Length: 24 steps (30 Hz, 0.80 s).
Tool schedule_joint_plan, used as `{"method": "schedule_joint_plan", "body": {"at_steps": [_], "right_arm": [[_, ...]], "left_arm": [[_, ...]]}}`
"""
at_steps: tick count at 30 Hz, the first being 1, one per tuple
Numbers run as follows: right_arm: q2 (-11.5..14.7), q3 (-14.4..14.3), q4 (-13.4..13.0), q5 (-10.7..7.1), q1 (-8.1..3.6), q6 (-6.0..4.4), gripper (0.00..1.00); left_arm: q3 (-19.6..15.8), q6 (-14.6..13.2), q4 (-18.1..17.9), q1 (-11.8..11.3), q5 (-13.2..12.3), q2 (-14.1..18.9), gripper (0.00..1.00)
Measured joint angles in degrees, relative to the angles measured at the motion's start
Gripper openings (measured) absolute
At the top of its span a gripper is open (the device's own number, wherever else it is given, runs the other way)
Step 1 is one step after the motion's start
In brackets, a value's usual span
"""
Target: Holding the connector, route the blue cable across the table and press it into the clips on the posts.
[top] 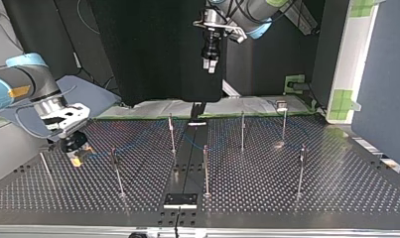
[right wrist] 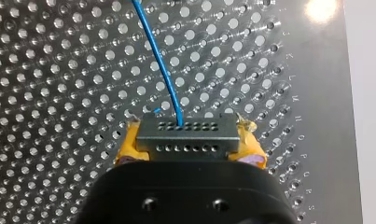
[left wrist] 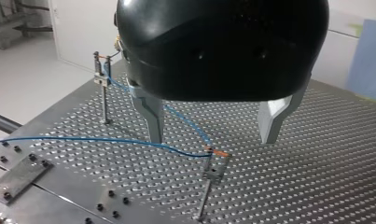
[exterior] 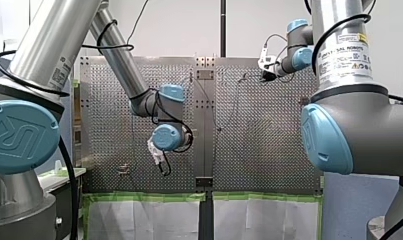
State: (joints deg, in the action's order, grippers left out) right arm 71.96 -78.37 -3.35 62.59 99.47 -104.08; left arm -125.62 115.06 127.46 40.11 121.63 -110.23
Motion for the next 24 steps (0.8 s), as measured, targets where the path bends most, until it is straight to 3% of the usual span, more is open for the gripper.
{"method": "schedule_joint_plan", "body": {"at_steps": [10, 24], "right_arm": [[0.0, 0.0, 0.0, -0.01, -0.1, 0.0, 0.0], [0.0, 0.0, 0.0, -0.01, -0.11, 0.0, 0.0]], "left_arm": [[-4.6, 0.1, -2.1, 0.0, -1.2, 0.0, 1.0], [-4.9, 0.2, -2.3, 0.0, -1.3, 0.0, 1.0]]}}
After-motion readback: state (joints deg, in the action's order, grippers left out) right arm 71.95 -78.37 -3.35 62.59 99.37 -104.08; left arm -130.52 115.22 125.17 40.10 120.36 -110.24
